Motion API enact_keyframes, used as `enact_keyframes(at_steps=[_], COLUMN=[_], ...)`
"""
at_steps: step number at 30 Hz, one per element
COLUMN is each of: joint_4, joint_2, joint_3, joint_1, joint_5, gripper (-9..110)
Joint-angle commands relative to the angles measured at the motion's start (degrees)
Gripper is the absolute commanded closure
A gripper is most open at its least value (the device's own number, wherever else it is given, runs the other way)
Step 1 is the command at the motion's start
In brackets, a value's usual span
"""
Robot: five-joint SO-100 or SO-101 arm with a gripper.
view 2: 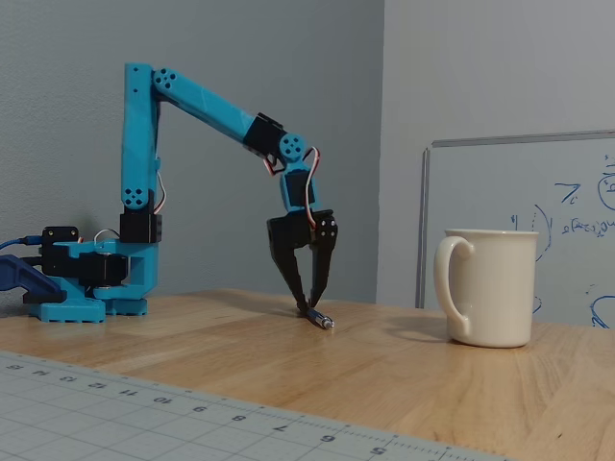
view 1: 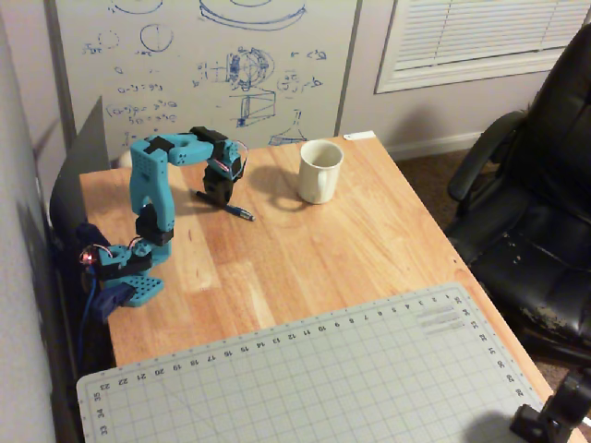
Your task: Touch the pen.
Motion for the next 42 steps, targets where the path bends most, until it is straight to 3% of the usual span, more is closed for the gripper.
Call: enact_keyframes(at_steps=[1,42], joint_4=[-0.97,-0.97], joint_2=[1.32,1.49], joint_3=[-4.48,-4.57], joint_1=[-0.70,-0.53], joint_5=[-0.44,-0.44], gripper=[101,101])
